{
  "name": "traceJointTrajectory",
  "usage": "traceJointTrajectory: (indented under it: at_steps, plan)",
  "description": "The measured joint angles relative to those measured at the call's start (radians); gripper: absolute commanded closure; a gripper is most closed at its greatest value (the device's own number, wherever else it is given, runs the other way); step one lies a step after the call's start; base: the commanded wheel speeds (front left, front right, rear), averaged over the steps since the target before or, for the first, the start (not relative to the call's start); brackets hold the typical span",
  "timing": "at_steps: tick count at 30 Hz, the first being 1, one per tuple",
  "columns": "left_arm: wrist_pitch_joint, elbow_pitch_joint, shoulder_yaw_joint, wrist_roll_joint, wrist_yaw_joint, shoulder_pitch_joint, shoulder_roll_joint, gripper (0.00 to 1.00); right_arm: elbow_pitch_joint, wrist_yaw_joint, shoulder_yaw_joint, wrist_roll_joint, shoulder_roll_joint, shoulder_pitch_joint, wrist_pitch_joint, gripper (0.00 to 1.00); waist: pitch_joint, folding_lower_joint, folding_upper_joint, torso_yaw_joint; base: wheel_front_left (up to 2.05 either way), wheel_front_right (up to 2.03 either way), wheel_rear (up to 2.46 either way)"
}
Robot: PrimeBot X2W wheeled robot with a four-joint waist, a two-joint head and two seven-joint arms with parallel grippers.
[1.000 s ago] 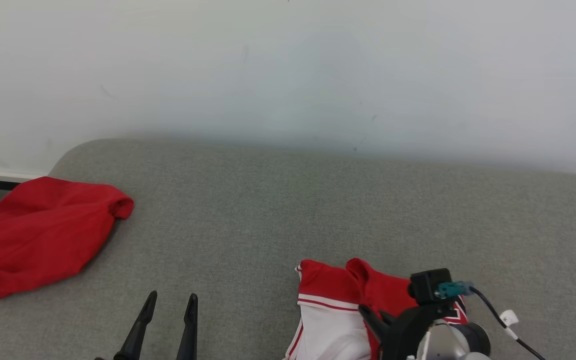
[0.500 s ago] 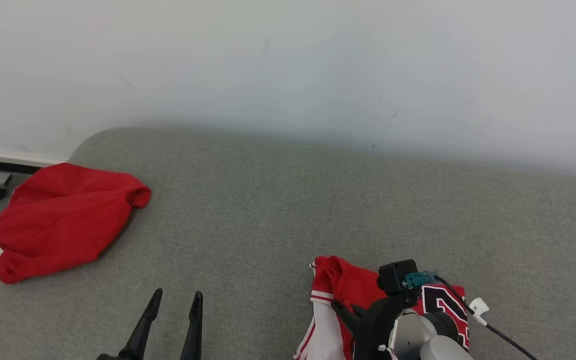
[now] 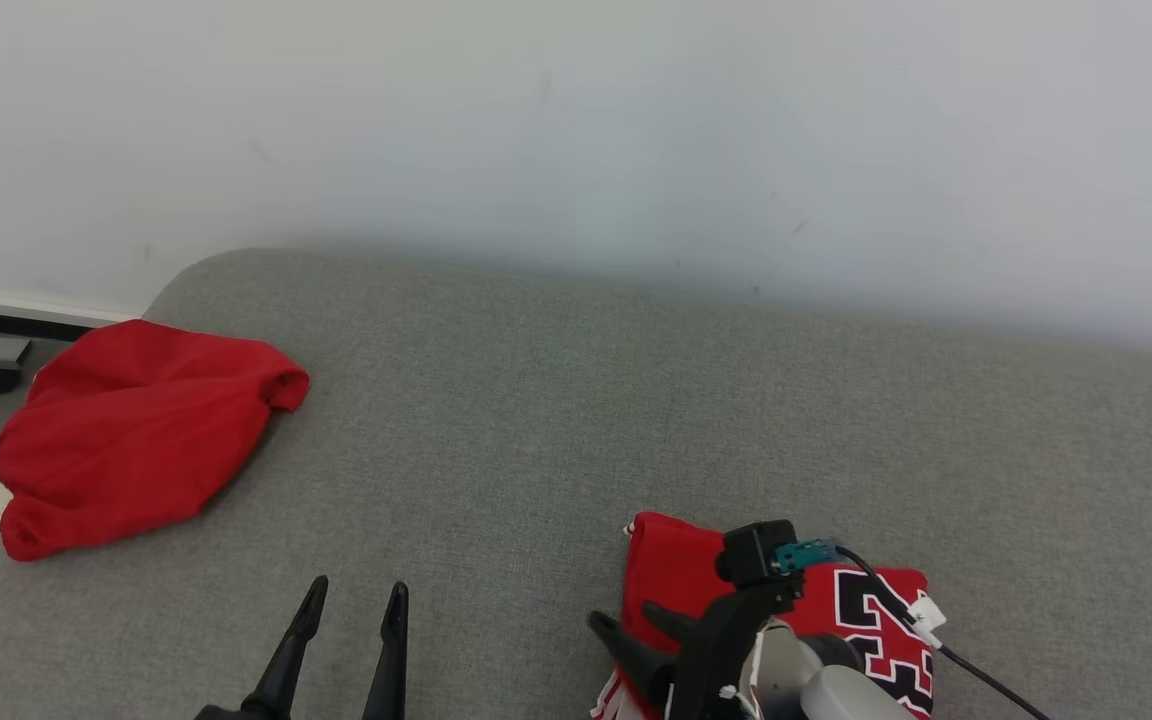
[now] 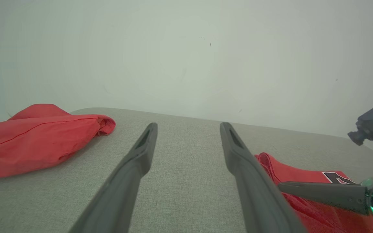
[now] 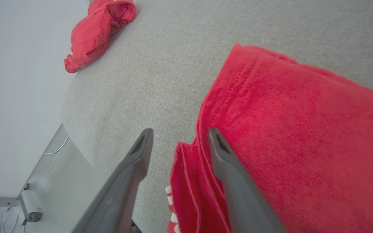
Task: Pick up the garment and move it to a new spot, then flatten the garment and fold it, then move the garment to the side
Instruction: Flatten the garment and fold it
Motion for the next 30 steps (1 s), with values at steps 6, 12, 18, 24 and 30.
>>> traceJointTrajectory:
  at_steps: [6,12,18,24,30]
  plan:
    - [0.000,-0.001,0.006,0.000,0.000,0.000,-0.002,0.00,-0.072,0.000,0.054,0.094,0.002,-0.006,0.038,0.00,-0.007,0.0000,0.0000,-0.011,0.00,0.00,0.00]
    - [0.000,-0.008,0.016,0.000,0.001,0.006,-0.006,0.00,-0.120,0.000,-0.151,-0.138,-0.106,0.018,0.026,0.00,-0.018,0.0000,0.0000,-0.031,0.00,0.00,0.00]
    - [0.000,-0.009,0.013,0.005,0.001,0.009,-0.014,0.00,-0.229,0.000,-0.389,-0.357,-0.131,0.150,0.047,0.00,-0.025,0.0000,0.0000,-0.051,0.00,0.00,0.00]
    - [0.000,0.000,0.010,0.005,0.001,0.009,-0.017,0.00,-0.332,0.000,-0.531,-0.466,-0.056,0.294,0.053,0.00,-0.027,0.0000,0.0000,-0.060,0.00,0.00,0.00]
    - [0.000,0.016,0.021,-0.013,0.000,0.016,-0.016,0.00,-0.419,0.000,-0.603,-0.487,-0.015,0.387,-0.051,0.00,-0.040,0.0000,-0.0001,-0.064,0.00,0.00,0.00]
